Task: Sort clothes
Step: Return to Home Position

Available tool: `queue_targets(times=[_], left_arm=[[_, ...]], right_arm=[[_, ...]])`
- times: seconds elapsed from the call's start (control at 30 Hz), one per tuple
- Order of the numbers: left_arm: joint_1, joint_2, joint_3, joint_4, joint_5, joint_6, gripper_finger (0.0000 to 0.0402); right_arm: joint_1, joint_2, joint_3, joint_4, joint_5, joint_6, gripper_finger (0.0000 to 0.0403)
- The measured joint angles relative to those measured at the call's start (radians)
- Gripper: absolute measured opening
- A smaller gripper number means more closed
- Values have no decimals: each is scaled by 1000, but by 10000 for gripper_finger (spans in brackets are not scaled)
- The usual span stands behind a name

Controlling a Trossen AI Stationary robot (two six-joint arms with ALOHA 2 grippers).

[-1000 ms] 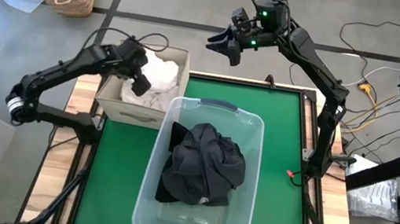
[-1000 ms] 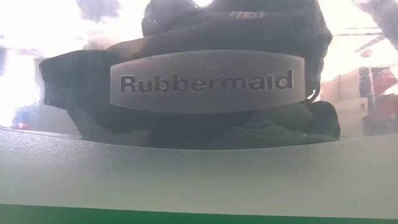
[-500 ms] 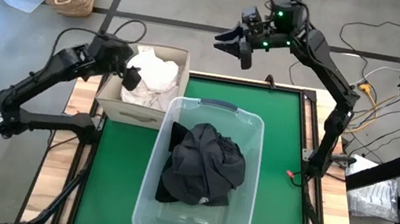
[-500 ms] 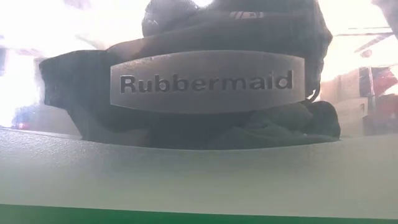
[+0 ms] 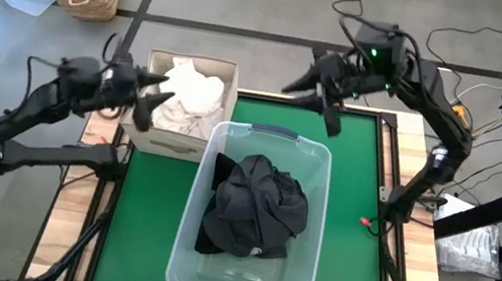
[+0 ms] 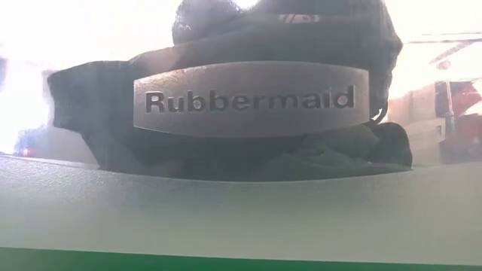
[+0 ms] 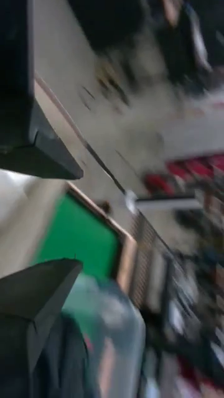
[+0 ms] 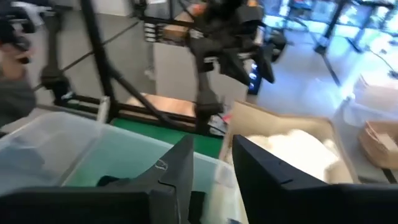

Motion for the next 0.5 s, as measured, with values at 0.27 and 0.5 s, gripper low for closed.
queue_targets(times=[0.27,0.5], left_arm=[[-208,-118,-105,123,2,-42,134],[-308,-112,-124,131,-146,-15,106]], right_arm=[[195,-140,-168,64,124,-51,65],[319,-332,-484,245,236,-53,59]])
